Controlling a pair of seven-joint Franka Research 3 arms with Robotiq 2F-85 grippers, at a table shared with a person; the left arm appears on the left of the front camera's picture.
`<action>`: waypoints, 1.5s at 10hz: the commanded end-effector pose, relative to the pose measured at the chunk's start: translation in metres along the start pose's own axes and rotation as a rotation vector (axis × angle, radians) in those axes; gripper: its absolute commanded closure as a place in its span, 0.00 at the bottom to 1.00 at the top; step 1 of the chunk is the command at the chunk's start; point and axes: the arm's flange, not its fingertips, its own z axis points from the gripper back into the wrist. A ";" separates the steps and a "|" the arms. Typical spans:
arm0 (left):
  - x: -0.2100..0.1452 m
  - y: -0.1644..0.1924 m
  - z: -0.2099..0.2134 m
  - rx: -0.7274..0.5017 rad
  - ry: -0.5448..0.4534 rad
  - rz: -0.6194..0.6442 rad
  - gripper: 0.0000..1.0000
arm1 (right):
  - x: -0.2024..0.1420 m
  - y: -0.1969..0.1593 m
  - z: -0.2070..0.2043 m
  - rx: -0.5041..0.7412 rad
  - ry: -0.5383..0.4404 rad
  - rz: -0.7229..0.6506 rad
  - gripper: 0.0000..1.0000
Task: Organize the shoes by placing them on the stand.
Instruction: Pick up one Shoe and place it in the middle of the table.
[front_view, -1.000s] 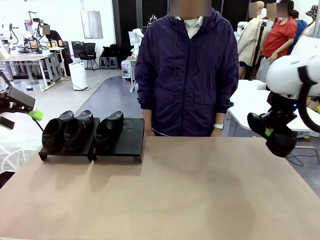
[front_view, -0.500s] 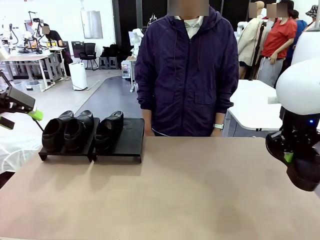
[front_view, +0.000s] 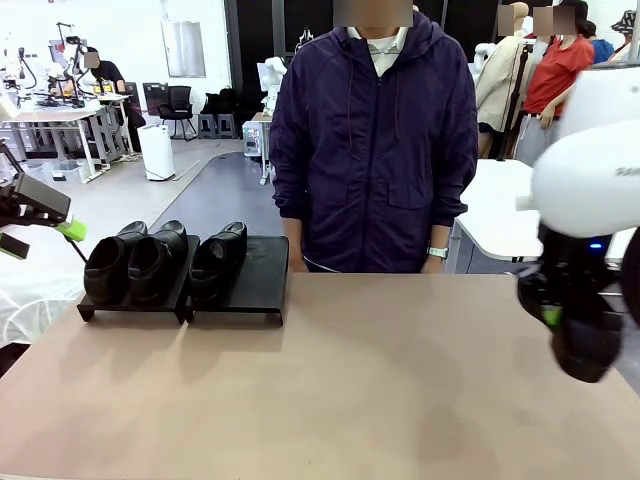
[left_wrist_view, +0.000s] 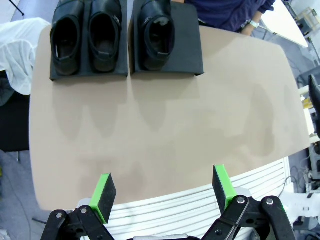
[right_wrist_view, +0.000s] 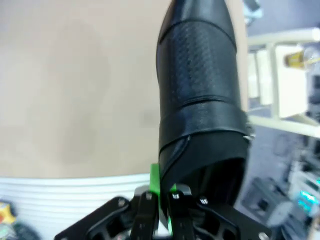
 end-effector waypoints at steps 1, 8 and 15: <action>0.000 0.000 0.001 -0.001 -0.002 0.003 0.00 | -0.015 0.108 0.009 -0.060 -0.094 -0.055 1.00; 0.000 0.000 0.001 -0.001 -0.002 0.003 0.00 | 0.013 0.342 -0.071 -0.018 -0.051 -0.104 1.00; 0.000 0.000 0.001 -0.001 -0.002 0.003 0.00 | -0.005 0.379 -0.091 -0.010 0.008 0.065 1.00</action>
